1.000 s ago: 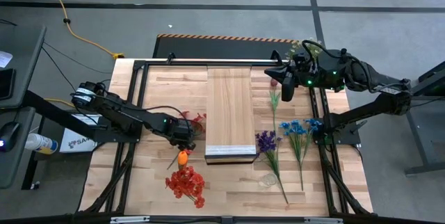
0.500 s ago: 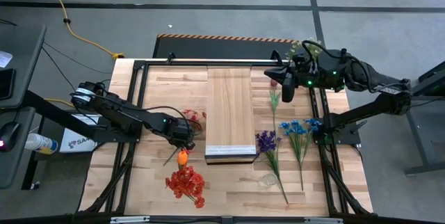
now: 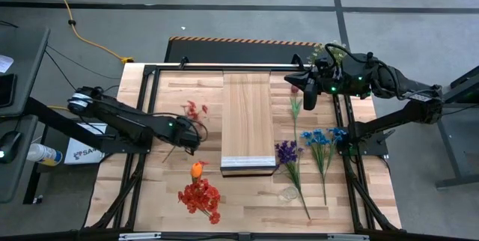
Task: Pick and place flowers into a vace then onto a shelf
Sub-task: Put the red flowers into the left transparent vase
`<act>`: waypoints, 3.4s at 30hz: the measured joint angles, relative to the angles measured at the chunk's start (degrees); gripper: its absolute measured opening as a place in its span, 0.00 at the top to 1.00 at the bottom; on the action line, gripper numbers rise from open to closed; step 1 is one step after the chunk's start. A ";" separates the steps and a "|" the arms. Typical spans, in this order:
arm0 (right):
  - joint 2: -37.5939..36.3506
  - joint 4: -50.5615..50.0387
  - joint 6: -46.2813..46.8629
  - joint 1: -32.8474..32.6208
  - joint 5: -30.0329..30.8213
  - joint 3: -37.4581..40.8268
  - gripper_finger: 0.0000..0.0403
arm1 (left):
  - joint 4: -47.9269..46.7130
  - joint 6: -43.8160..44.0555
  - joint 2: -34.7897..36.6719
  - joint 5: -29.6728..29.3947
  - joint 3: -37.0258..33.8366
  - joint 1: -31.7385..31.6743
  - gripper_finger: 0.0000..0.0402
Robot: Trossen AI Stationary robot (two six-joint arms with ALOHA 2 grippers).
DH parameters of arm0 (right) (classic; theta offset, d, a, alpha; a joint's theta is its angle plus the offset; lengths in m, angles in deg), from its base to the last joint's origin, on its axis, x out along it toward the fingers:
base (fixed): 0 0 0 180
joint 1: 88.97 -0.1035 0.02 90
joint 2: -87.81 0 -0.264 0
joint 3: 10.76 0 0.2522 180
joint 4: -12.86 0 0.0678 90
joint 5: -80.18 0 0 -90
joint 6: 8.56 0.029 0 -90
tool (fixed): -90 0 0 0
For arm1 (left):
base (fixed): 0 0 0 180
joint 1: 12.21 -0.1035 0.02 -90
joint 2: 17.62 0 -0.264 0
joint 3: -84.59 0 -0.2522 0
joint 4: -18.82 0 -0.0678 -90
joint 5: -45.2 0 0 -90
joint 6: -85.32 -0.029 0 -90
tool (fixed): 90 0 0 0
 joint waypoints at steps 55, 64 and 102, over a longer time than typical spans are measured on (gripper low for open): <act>0.02 -11.18 -0.43 -0.02 4.54 0.00 1.00 | -5.31 -26.00 17.90 -6.41 59.40 0.14 0.92; 0.02 -12.13 -0.43 -0.01 7.45 0.00 1.00 | 5.92 -29.76 17.44 8.20 59.38 0.78 0.92; 0.01 -10.82 0.03 -0.04 7.19 0.00 1.00 | 19.12 -39.57 -6.17 -74.65 59.29 64.30 0.92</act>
